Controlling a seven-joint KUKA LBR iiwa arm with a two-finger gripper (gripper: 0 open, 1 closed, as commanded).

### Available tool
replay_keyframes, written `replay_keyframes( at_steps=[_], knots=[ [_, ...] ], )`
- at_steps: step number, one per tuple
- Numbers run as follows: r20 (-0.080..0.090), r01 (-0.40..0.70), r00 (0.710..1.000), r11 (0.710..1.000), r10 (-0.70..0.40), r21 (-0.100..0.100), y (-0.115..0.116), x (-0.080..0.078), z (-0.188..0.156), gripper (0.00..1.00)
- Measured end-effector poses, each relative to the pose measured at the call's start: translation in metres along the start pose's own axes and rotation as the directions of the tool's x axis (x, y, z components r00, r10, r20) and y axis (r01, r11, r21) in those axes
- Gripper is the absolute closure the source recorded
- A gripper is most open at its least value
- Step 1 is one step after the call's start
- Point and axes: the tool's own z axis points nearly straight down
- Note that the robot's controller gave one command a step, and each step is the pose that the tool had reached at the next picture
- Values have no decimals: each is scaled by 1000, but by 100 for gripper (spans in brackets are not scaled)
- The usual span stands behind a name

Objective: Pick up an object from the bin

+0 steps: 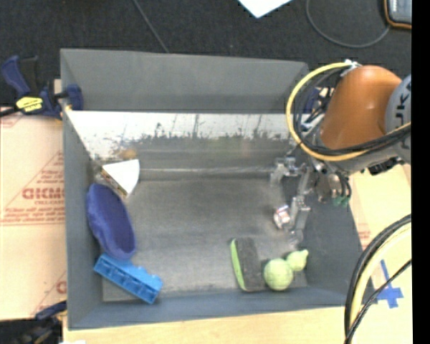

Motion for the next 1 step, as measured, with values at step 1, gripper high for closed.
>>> replay_keyframes(
  at_steps=[1],
  knots=[
    [8,4,1000,1000,-4,1,1,-2,-5,0]
  ],
)
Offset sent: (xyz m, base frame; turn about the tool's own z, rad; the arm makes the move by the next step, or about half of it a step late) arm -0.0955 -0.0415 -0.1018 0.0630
